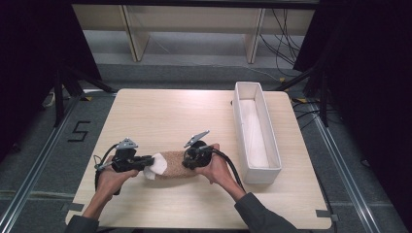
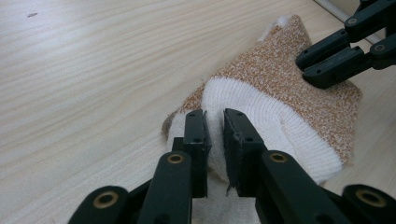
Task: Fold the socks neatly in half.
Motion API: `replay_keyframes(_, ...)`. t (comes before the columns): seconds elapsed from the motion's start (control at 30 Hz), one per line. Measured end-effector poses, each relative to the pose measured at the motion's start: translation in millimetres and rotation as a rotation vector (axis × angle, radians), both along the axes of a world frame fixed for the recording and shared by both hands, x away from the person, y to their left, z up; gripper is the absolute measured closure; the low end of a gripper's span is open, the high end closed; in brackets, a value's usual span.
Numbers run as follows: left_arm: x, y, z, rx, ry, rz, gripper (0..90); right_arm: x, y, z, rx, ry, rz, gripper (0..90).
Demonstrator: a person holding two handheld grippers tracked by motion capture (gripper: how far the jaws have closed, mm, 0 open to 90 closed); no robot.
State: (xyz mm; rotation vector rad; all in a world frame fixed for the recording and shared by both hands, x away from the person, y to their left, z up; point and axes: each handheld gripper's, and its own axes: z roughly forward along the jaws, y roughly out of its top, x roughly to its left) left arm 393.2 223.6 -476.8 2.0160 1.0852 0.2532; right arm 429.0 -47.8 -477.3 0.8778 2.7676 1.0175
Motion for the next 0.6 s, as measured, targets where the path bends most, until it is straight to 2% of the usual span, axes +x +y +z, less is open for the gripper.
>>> replay_keyframes(0.07, -0.2, -0.3, -1.5, -0.021, 0.0, 0.019, 77.2, -0.7, -1.6, -1.1, 0.015, -0.002, -0.013, 78.2)
replay_keyframes(0.13, -0.1, 2.3, -2.1, -0.016, 0.0, 0.017, 74.9, -2.7, -3.4, -1.9, 0.032, 0.007, -0.034, 77.5)
replay_keyframes(0.17, -0.2, 3.2, -2.1, -0.014, -0.015, 0.023, 72.9, -4.8, -2.8, -1.4, 0.032, 0.026, -0.047, 76.7)
replay_keyframes(0.2, -0.9, 3.1, -1.4, -0.028, -0.023, 0.032, 70.8, -6.0, -2.7, -0.6, 0.031, 0.021, -0.055, 75.1)
replay_keyframes(0.27, -1.7, 3.4, 0.4, -0.042, -0.034, 0.029, 69.9, -6.0, -2.4, 1.1, 0.039, 0.004, -0.047, 72.5)
replay_keyframes(0.3, -2.9, 1.7, 1.4, -0.07, -0.045, 0.048, 69.1, -5.8, -2.2, 2.3, 0.048, 0.004, -0.048, 71.2)
replay_keyframes(0.33, -3.9, 2.3, 3.9, -0.075, -0.05, 0.048, 67.5, -5.7, -3.6, 5.9, 0.059, 0.016, -0.052, 70.8)
replay_keyframes(0.37, -4.9, 2.9, 7.2, -0.075, -0.056, 0.045, 64.7, -4.9, -6.4, 11.5, 0.096, 0.01, -0.039, 71.0)
replay_keyframes(0.4, -5.6, 3.8, 10.9, -0.069, -0.065, 0.04, 64.7, -4.9, -6.4, 11.5, 0.096, 0.01, -0.039, 71.0)
replay_keyframes(0.43, -5.9, 3.2, 13.5, -0.097, -0.073, 0.052, 63.4, -5.5, -6.8, 13.3, 0.115, 0.004, -0.04, 71.0)
replay_keyframes(0.5, -6.2, 4.2, 18.9, -0.125, -0.08, 0.062, 58.7, -6.3, -6.8, 16.8, 0.103, -0.013, -0.033, 70.9)
replay_keyframes(0.6, -10.6, 1.4, 26.9, -0.13, -0.096, 0.055, 57.5, -7.0, -4.2, 16.5, 0.101, -0.009, -0.033, 70.8)
